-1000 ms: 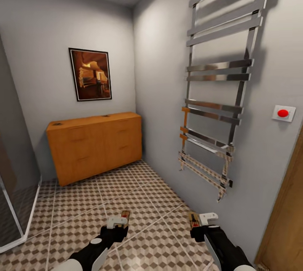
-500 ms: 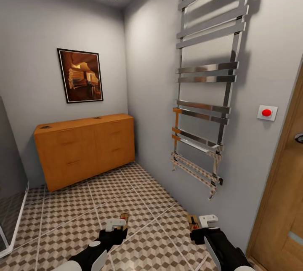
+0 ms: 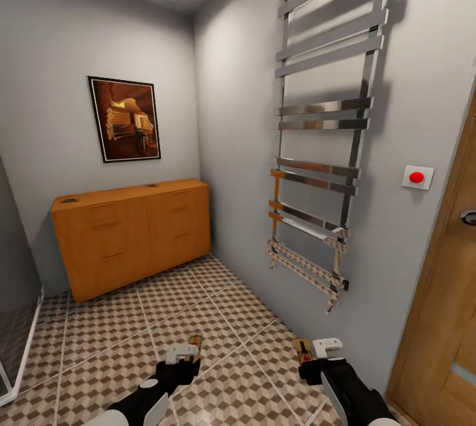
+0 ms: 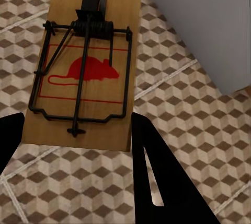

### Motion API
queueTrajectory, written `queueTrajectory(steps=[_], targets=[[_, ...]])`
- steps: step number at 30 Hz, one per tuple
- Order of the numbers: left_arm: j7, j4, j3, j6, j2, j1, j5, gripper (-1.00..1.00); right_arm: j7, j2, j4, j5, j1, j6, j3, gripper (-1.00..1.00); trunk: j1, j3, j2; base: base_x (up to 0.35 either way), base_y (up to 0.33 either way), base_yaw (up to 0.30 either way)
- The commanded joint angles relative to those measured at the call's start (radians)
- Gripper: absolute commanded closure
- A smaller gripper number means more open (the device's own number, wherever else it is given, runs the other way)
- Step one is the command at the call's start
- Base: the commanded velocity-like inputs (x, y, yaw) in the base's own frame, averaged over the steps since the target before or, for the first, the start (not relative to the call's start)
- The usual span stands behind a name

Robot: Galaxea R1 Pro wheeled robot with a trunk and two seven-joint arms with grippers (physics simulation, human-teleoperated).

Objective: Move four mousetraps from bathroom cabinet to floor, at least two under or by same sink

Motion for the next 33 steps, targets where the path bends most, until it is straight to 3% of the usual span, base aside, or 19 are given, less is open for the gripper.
queueTrajectory(steps=[1, 26, 33], targets=[[0.001, 0.001, -0.009, -0.004, 0.000, -0.001, 0.009, 1.00, 0.004, 0.001, -0.002, 0.007, 0.000, 0.005, -0.006, 1.00, 0.000, -0.001, -0.001, 0.000, 0.000, -0.141], [0.000, 0.001, -0.009, -0.006, 0.000, -0.001, 0.007, 1.00, 0.005, 0.002, -0.002, 0.006, 0.000, 0.014, -0.006, 1.00, 0.000, 0.014, -0.001, 0.000, 0.000, -0.258], [0.001, 0.002, -0.009, -0.006, 0.001, -0.001, 0.007, 1.00, 0.007, 0.002, -0.002, 0.006, 0.000, 0.012, -0.006, 1.00, 0.000, 0.014, -0.001, 0.000, 0.000, -0.085]])
